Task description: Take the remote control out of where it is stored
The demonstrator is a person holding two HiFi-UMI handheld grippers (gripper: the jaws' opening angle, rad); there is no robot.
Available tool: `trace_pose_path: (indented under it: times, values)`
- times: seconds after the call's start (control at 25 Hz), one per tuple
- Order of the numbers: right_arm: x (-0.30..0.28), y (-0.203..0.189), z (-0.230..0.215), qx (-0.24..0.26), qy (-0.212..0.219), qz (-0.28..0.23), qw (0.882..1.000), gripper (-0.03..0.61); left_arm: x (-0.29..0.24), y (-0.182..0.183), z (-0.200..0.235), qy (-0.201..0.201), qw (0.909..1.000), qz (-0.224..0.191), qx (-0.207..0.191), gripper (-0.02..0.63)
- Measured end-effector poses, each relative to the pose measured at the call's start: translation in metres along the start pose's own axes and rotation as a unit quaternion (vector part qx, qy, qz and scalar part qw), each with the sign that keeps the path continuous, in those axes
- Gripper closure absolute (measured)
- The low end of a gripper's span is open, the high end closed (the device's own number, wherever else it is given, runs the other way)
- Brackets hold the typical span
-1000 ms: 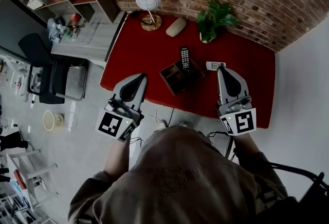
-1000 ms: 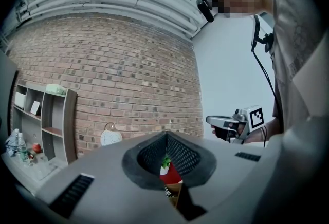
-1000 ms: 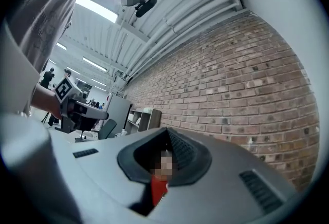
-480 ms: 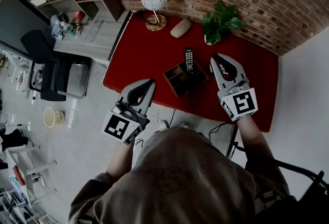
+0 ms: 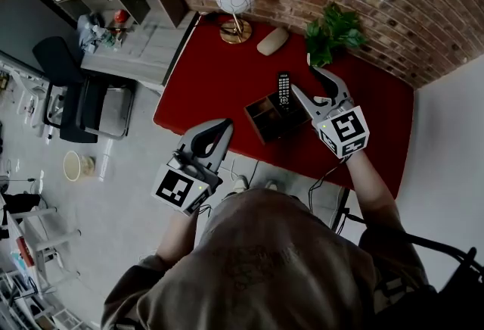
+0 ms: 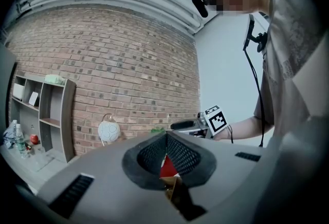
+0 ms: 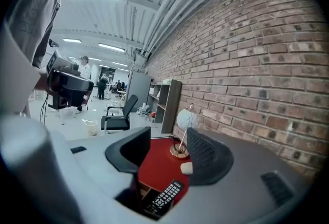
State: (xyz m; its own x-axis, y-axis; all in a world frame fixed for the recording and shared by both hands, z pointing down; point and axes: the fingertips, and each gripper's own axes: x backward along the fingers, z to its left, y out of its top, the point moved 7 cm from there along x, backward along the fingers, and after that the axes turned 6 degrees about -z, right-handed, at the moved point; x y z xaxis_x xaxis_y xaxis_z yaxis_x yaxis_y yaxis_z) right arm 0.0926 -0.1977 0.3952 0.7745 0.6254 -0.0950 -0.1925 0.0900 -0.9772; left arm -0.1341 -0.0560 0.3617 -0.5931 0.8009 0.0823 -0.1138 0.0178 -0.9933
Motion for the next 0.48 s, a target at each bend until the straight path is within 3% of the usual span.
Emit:
trace_pose_path:
  times: [0.28, 0.48]
  values:
    - [-0.037, -0.050, -0.016, -0.029, 0.026, 0.077, 0.996, 0.330, 0.000, -0.002, 0.004, 0.000, 1.0000, 0.006, 0.003, 0.603]
    - [-0.065, -0.096, -0.028, -0.069, 0.058, 0.154, 0.984, 0.312, 0.000, -0.005, 0.005, 0.002, 0.9999, 0.012, 0.006, 0.603]
